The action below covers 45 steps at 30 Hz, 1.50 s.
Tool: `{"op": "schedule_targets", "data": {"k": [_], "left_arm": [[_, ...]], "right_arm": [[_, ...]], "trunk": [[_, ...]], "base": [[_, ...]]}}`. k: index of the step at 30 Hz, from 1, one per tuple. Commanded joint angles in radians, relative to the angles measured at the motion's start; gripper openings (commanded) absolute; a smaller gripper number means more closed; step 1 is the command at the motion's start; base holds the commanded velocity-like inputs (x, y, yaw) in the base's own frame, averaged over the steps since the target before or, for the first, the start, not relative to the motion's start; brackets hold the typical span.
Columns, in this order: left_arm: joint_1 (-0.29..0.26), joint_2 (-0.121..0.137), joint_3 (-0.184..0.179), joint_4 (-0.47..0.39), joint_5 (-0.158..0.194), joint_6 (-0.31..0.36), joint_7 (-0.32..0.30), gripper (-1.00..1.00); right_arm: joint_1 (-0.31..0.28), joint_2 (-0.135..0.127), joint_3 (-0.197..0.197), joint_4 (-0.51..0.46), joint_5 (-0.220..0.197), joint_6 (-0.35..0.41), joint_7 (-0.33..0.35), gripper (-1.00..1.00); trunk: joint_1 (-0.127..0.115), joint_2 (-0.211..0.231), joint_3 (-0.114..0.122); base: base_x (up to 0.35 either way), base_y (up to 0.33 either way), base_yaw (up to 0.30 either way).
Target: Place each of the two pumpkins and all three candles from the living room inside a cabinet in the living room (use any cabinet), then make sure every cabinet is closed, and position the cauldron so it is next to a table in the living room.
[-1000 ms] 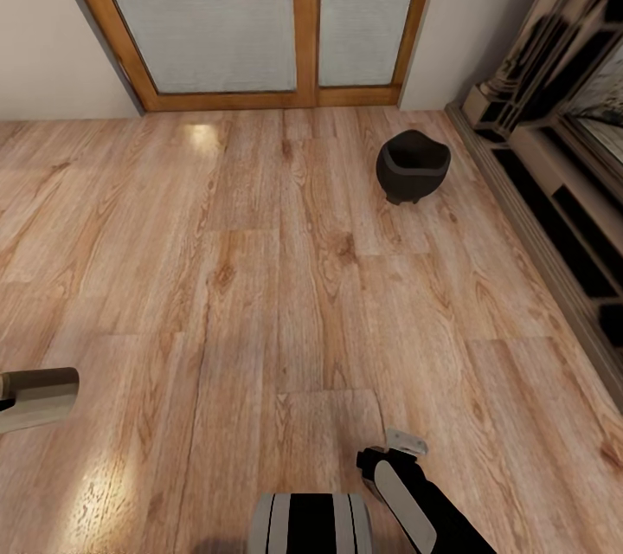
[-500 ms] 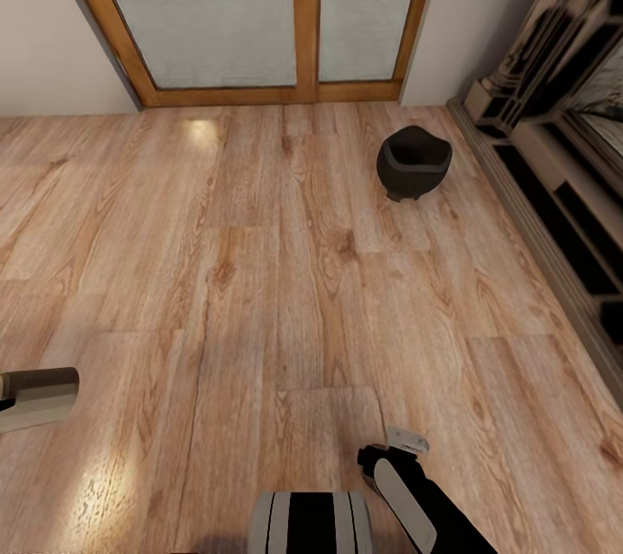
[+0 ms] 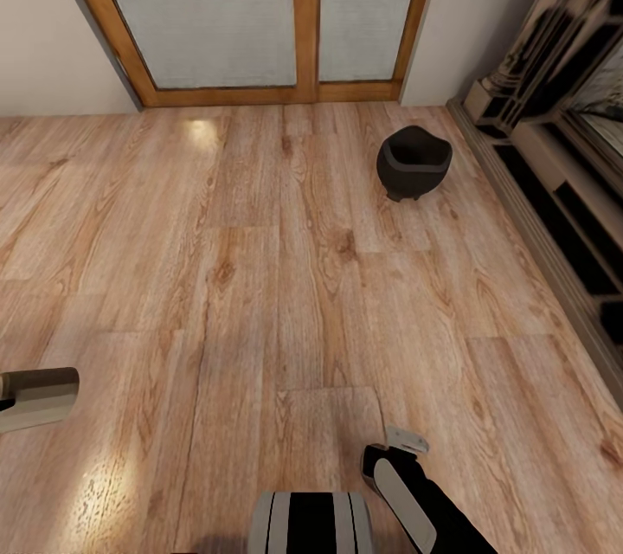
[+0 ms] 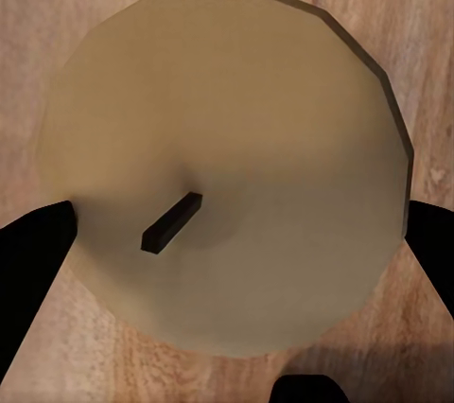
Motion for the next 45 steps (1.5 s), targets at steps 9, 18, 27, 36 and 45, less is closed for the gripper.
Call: {"op": "schedule_targets", "data": {"k": [9, 18, 27, 36, 45], "left_arm": [[0.0, 0.0, 0.0, 0.0, 0.0, 0.0, 0.0, -1.0], [0.0, 0.0, 0.0, 0.0, 0.0, 0.001, -0.001, -1.0], [0.0, 0.0, 0.0, 0.0, 0.0, 0.001, -0.001, -1.0], [0.0, -0.001, -0.003, 0.001, -0.001, 0.003, 0.0, -1.0], [0.0, -0.01, -0.016, 0.0, -0.002, 0.0, 0.009, -1.0]], "right_arm": [[0.0, 0.0, 0.001, 0.015, -0.012, -0.011, 0.05, -1.0], [0.0, 0.001, 0.001, 0.015, -0.012, -0.011, 0.05, -1.0], [0.0, 0.001, 0.001, 0.015, -0.012, -0.011, 0.05, -1.0], [0.0, -0.001, 0.001, 0.011, -0.012, -0.011, 0.05, -1.0], [0.0, 0.004, 0.001, -0.001, -0.012, -0.004, 0.044, -1.0]], "trunk": [[0.0, 0.0, 0.0], [0.0, 0.0, 0.0], [-0.003, 0.002, 0.027], [-0.007, 0.004, 0.062], [-0.011, 0.006, 0.097]], "base": [[0.0, 0.0, 0.0], [0.0, 0.0, 0.0], [0.0, 0.0, 0.0], [0.0, 0.0, 0.0], [0.0, 0.0, 0.0]]}}
